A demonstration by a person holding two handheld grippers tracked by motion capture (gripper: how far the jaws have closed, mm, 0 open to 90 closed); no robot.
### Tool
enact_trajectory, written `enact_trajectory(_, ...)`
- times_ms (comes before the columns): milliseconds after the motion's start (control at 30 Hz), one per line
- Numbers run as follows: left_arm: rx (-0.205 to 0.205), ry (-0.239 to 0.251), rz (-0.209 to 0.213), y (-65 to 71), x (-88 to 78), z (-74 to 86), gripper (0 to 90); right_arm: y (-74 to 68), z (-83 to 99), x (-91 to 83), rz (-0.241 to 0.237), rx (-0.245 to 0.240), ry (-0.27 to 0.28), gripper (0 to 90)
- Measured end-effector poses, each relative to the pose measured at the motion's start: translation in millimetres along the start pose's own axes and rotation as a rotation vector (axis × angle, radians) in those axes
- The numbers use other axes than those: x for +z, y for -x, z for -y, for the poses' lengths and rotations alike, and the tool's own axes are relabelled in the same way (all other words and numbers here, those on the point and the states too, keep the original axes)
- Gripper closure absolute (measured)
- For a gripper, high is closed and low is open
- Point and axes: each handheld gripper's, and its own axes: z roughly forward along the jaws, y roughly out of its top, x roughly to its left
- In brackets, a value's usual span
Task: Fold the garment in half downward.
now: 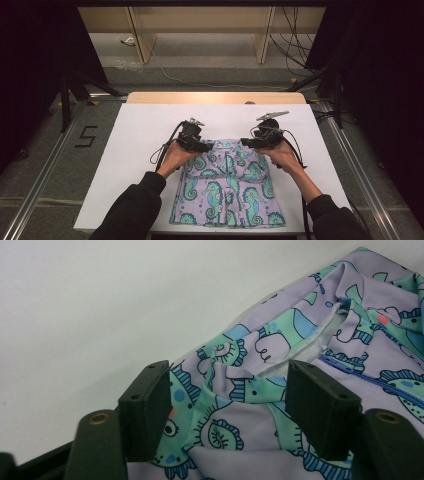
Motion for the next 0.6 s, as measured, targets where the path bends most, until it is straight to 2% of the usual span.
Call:
enact_trajectory(133,-0.005,-0.013,0.019,-0.4,3.7,-1.8,38.6,1.7,-0.5,7.3,-0.003,0.003,-0.031,33.2)
enact_trajectory(300,-0.009,-0.036,0.021,-1.4,8.3,-0.6,45.8,2.8,-0.3,12.1,-0.004,0.006,-0.050,33.7)
enact_trajectory(467,-0.006,-0.064,0.020,-2.5,12.4,0.6,60.0,4.0,0.3,12.6,-0.003,0.013,-0.053,34.4)
enact_trajectory(600,0.009,-0.076,0.000,-1.2,15.1,2.2,72.5,4.0,0.8,14.1,-0.006,0.008,-0.061,35.1)
